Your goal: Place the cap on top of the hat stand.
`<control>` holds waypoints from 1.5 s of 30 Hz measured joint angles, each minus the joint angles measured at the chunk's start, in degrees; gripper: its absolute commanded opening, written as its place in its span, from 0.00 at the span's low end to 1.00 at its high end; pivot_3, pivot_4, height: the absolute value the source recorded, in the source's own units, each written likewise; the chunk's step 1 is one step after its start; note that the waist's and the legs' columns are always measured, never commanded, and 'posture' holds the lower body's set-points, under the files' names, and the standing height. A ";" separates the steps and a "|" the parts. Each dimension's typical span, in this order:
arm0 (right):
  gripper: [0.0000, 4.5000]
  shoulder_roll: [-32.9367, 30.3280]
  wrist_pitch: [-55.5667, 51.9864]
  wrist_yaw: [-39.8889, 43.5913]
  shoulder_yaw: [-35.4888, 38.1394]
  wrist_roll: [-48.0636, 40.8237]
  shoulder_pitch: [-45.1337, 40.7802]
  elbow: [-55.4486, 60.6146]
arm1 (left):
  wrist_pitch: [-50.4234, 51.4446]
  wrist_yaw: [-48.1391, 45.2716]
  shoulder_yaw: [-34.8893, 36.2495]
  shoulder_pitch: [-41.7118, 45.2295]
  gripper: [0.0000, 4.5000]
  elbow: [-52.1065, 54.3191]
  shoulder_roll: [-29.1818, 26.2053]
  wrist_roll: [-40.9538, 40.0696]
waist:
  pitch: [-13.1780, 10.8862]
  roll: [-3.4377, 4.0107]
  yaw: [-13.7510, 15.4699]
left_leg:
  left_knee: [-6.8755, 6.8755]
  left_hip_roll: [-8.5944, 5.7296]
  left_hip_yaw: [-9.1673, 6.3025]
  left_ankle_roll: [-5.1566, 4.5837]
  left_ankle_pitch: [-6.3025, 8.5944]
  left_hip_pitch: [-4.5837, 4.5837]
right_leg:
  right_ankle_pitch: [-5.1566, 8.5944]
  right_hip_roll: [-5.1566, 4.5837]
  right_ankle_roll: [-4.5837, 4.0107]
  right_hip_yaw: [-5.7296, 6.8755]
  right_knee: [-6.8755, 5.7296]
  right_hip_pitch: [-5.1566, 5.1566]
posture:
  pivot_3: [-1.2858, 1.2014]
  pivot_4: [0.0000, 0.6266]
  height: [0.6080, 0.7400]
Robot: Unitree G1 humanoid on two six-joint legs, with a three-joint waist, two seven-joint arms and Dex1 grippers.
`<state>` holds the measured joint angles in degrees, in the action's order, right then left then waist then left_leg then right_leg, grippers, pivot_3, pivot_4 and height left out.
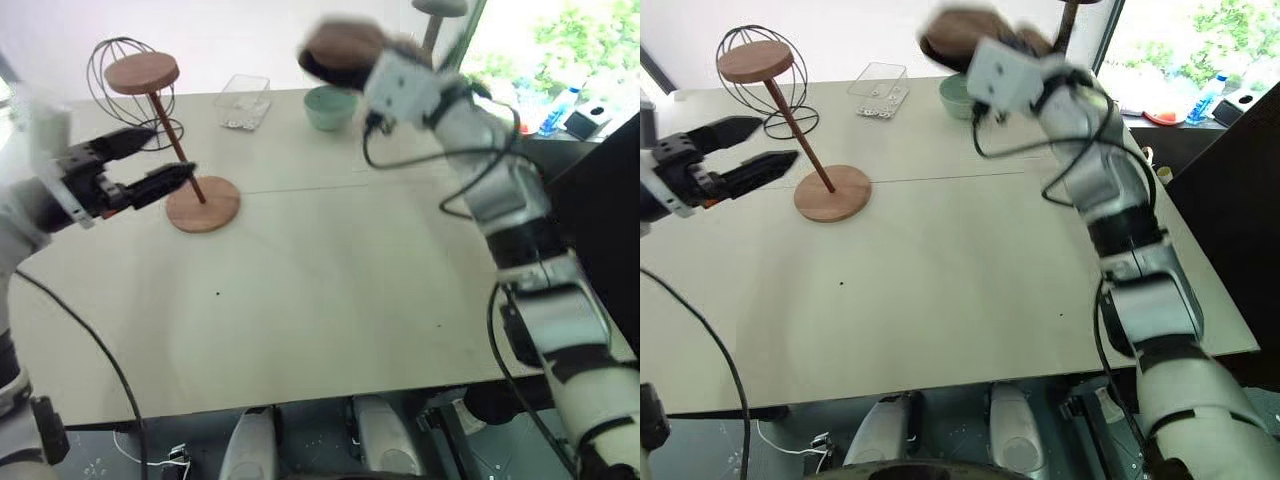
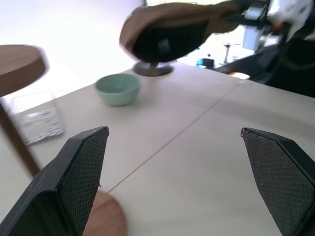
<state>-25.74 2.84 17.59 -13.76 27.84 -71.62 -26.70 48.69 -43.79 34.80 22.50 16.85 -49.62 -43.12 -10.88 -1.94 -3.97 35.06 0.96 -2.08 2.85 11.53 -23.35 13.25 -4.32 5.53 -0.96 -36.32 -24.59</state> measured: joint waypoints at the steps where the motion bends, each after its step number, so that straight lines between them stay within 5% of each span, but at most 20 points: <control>1: 0.01 1.24 1.91 -0.65 -0.03 -0.26 -3.00 -2.87 | 0.47 0.91 2.68 -1.36 1.00 0.17 -0.27 -0.31 | 0.00 0.00 -0.13 | 0.00 0.00 0.01 -0.03 0.02 0.00 | 0.00 0.00 0.00 -0.01 0.00 0.00 | 0.52 0.24 1.00; 10: 0.01 15.05 16.49 -3.80 -1.61 -3.25 -18.40 -23.39 | 2.56 2.43 23.65 -10.87 1.00 -1.17 -7.72 -1.36 | -0.01 0.02 -0.08 | 0.01 0.00 0.03 -0.04 0.05 -0.01 | 0.01 -0.02 -0.04 -0.02 0.06 0.00 | 0.52 0.24 1.00; 15: 0.01 22.03 20.74 -5.60 -2.64 -3.54 -22.20 -29.58 | 3.76 1.66 29.75 -14.00 1.00 -2.59 -9.11 -1.43 | 0.01 -0.02 0.04 | 0.00 -0.01 0.00 -0.02 0.06 -0.02 | 0.13 -0.05 -0.25 0.02 0.09 0.01 | 0.52 0.24 1.00; 30: 0.01 29.27 22.38 -6.62 -6.76 -1.65 -19.61 -40.11 | 9.49 11.34 25.72 -9.90 1.00 4.00 -10.25 -7.63 | 0.06 -0.15 -0.10 | -0.07 -0.01 0.00 -0.01 0.06 -0.02 | 0.05 -0.08 -0.13 0.04 0.07 -0.03 | 0.52 0.24 1.00; 44: 0.01 26.63 23.54 -9.65 -11.27 3.47 -9.74 -28.51 | 5.41 8.88 24.36 -9.89 1.00 -3.35 -10.92 -5.30 | 0.06 -0.15 -0.12 | -0.07 -0.01 0.01 -0.01 0.06 -0.01 | 0.02 -0.07 -0.07 0.03 0.06 -0.04 | 0.52 0.24 1.00; 45: 0.10 26.63 23.37 -9.66 -11.70 3.88 -9.28 -28.00 | 4.86 8.87 24.07 -9.77 1.00 -3.74 -10.93 -4.95 | 0.06 -0.15 -0.11 | -0.07 -0.01 0.01 -0.01 0.06 -0.01 | 0.02 -0.07 -0.07 0.04 0.06 -0.04 | 0.52 0.24 1.00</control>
<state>0.89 26.21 7.93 -25.46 31.73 -80.91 -54.70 53.56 -34.92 58.88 12.73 13.11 -60.55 -48.07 -10.81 -2.09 -4.08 34.99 0.95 -2.08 2.84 11.59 -23.36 13.27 -4.40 5.46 -0.92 -36.26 -24.63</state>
